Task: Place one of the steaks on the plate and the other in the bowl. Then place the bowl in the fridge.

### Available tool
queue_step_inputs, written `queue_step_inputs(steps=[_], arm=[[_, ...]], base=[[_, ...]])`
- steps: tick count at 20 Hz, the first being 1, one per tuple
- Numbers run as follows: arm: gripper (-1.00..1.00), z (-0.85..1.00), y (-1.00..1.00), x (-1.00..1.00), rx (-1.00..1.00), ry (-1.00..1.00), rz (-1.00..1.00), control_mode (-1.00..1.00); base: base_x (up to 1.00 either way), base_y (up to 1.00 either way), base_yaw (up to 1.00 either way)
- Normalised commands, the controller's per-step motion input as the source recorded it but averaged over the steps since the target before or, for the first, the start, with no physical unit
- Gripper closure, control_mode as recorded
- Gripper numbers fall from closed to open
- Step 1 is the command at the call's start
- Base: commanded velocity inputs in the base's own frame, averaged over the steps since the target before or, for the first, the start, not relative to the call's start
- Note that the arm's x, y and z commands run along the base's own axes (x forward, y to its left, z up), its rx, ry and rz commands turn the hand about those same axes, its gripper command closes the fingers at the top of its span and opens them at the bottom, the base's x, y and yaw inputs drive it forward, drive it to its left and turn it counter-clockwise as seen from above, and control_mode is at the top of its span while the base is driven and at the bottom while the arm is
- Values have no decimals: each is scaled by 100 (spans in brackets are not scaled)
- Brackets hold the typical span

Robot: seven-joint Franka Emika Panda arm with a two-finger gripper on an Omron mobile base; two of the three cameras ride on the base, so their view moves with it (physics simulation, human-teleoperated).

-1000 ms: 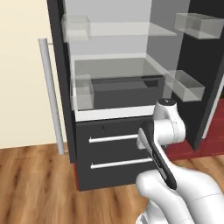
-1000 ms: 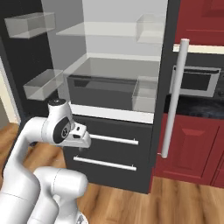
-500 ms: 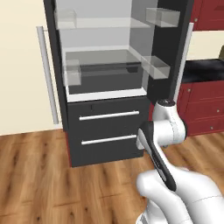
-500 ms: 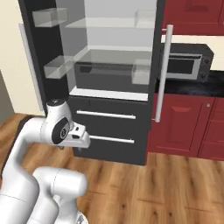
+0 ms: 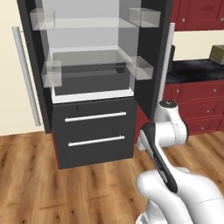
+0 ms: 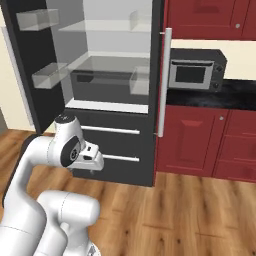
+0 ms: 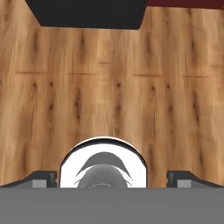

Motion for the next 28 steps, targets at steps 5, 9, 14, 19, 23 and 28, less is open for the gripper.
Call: queue_step_inputs(steps=[5, 9, 14, 19, 23, 28], arm=[[-100, 0, 0, 0, 0, 0, 0, 100], [-100, 0, 0, 0, 0, 0, 0, 100], [-100, 0, 0, 0, 0, 0, 0, 100], [-100, 0, 0, 0, 0, 0, 0, 100], [-100, 0, 0, 0, 0, 0, 0, 100], [-100, 0, 0, 0, 0, 0, 0, 100]], base=[[71, -89, 3], [100, -35, 0], [97, -30, -11], [-11, -38, -77], [-31, -7, -74], [0, -44, -79]])
